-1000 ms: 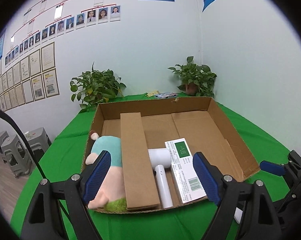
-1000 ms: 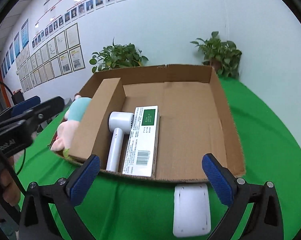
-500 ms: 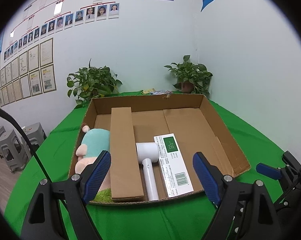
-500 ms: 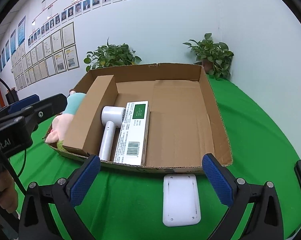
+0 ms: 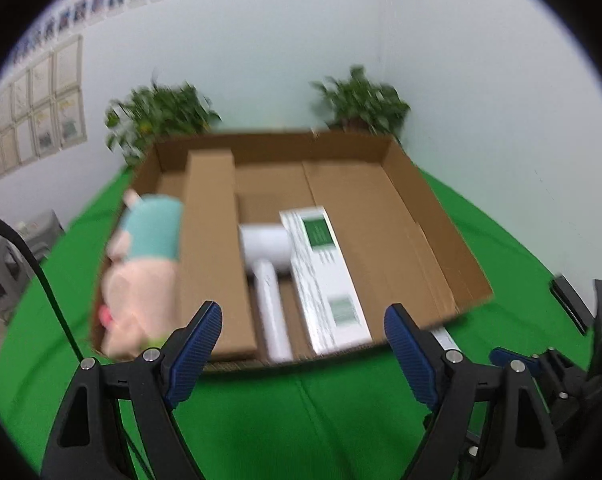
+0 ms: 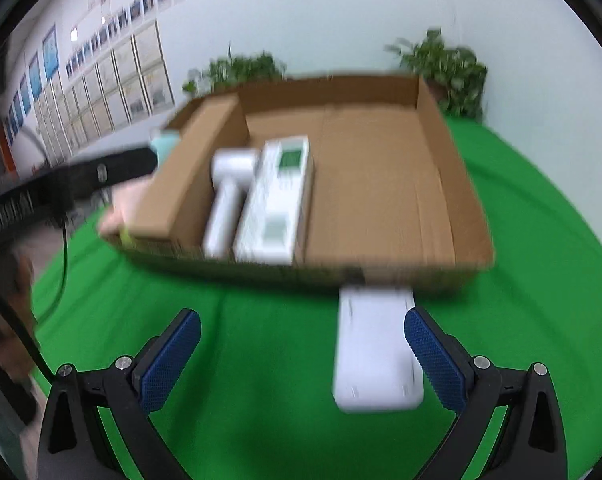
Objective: Organize objects
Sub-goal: 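Reach the right gripper toward the white flat device and grasp it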
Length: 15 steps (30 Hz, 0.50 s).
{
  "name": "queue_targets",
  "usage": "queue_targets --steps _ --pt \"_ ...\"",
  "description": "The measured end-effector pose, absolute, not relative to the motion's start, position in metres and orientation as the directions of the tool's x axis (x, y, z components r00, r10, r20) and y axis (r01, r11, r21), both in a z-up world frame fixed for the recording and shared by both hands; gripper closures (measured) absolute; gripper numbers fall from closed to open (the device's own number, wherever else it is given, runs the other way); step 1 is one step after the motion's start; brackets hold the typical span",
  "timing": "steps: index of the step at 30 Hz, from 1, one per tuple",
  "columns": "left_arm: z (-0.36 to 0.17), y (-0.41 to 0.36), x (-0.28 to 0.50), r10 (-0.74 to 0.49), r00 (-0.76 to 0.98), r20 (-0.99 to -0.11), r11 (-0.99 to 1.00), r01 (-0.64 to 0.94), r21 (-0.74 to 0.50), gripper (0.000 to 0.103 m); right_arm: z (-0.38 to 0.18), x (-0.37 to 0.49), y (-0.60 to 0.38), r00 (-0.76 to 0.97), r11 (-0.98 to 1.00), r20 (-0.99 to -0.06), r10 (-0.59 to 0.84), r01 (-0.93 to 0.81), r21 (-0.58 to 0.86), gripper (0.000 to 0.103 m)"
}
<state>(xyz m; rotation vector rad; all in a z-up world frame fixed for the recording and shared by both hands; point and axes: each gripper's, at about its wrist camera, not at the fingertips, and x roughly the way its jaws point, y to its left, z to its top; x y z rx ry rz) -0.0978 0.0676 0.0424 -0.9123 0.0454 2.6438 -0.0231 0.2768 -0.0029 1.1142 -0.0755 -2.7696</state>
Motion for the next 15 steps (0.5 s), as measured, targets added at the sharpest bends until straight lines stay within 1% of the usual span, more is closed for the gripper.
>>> queue_targets --steps 1,4,7,10,13,15 --pt "0.031 0.071 -0.101 0.340 -0.684 -0.645 -0.927 -0.358 -0.110 0.020 -0.014 -0.022 0.281 -0.688 -0.988 -0.709 -0.156 0.120 0.100 0.000" --pt "0.006 0.082 -0.105 0.405 -0.580 -0.706 -0.897 -0.403 -0.184 0.022 -0.041 -0.019 0.302 -0.629 -0.990 -0.765 -0.140 0.071 0.122 0.000" --pt "-0.009 0.092 -0.104 0.460 -0.523 -0.718 -0.870 -0.427 -0.246 0.022 -0.056 -0.020 0.313 -0.592 -0.988 -0.792 -0.153 0.065 0.142 0.000" --pt "-0.024 0.104 -0.104 0.468 -0.485 -0.739 -0.864 -0.427 -0.267 0.022 -0.064 -0.021 0.310 -0.574 -0.990 -0.807 -0.142 0.098 0.105 0.001" --pt "-0.038 0.109 -0.109 0.483 -0.422 -0.768 -0.855 -0.418 -0.308 0.022 -0.069 -0.027 0.307 -0.564 -0.988 -0.811 -0.155 0.110 0.112 0.001" --pt "-0.043 0.109 -0.111 0.490 -0.400 -0.774 -0.852 -0.409 -0.328 0.022 -0.069 -0.033 0.303 -0.570 -0.988 -0.808 -0.149 0.115 0.102 0.003"
